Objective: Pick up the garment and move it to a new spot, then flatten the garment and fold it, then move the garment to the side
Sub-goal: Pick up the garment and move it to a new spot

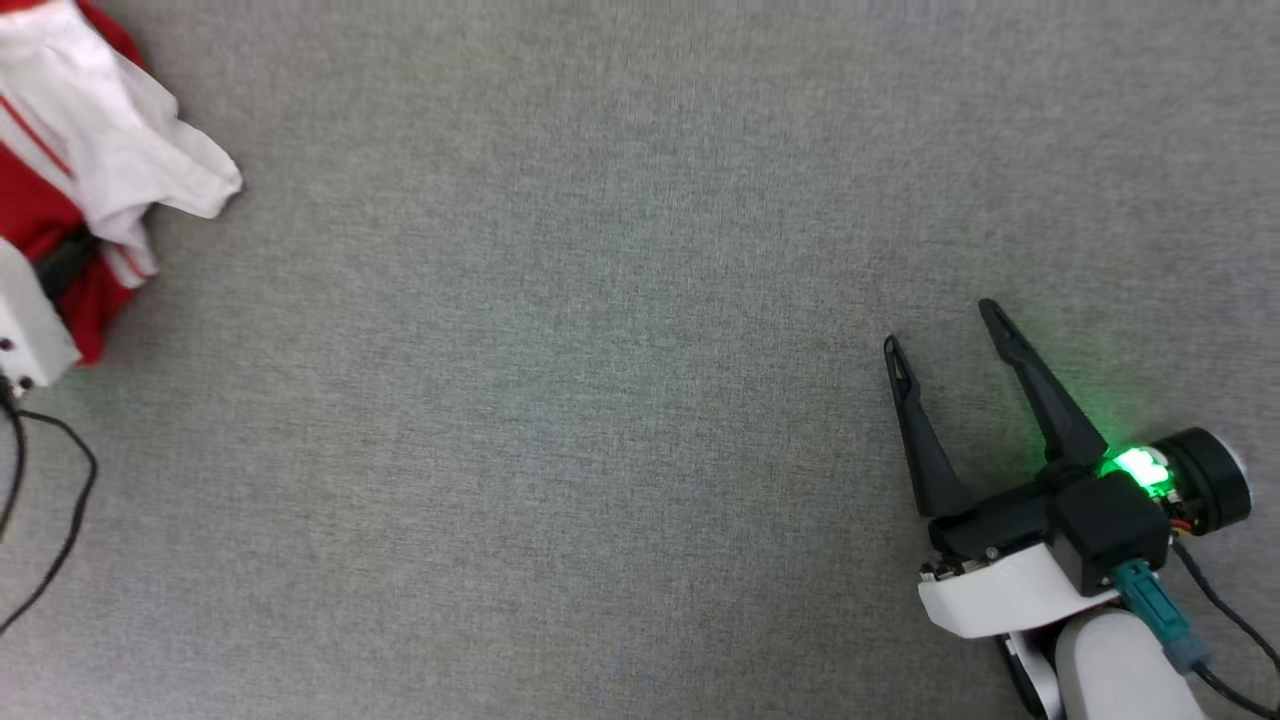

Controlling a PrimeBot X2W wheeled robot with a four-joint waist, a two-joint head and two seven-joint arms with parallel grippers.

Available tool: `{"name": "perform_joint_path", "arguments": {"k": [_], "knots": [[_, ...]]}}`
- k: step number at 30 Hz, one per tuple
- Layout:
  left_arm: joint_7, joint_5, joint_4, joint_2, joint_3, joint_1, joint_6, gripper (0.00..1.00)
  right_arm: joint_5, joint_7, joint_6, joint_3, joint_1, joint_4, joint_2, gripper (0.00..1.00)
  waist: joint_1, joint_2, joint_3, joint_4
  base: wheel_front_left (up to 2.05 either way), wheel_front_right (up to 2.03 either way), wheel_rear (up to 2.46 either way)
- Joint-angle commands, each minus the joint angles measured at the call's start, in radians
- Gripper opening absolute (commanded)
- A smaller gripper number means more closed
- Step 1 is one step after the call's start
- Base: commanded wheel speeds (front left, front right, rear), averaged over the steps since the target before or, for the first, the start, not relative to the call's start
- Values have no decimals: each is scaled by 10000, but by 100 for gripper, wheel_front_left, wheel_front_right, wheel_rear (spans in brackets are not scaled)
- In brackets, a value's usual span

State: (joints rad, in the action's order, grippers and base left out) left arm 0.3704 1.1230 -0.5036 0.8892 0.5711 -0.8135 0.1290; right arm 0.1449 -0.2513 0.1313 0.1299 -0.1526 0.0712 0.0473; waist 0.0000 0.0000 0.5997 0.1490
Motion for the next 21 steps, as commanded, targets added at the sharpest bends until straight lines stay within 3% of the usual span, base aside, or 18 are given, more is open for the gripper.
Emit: {"name": "perform_joint_path", "arguments": {"k": [1, 9, 14, 21], "knots": [[-325, 47, 204, 52, 228, 87, 23, 0, -84, -19, -10, -68, 15, -188, 51, 100, 0, 0, -414, -37, 0, 0, 0], [-2217, 61, 1035, 484, 1133, 168, 10, 0, -357, -103, -8, -129, 85, -666, 36, 100, 0, 0, -1745, -188, 0, 0, 0], [-2715, -147, 1819, 739, 2191, 202, 10, 0, -660, -126, -8, -235, 145, -951, 33, 100, 0, 0, -2649, -394, 0, 0, 0], [-2473, -772, 2870, 106, 3821, 60, 10, 0, -969, -136, -9, -420, 311, -1192, 33, 100, 0, 0, -3745, -783, 0, 0, 0]]}}
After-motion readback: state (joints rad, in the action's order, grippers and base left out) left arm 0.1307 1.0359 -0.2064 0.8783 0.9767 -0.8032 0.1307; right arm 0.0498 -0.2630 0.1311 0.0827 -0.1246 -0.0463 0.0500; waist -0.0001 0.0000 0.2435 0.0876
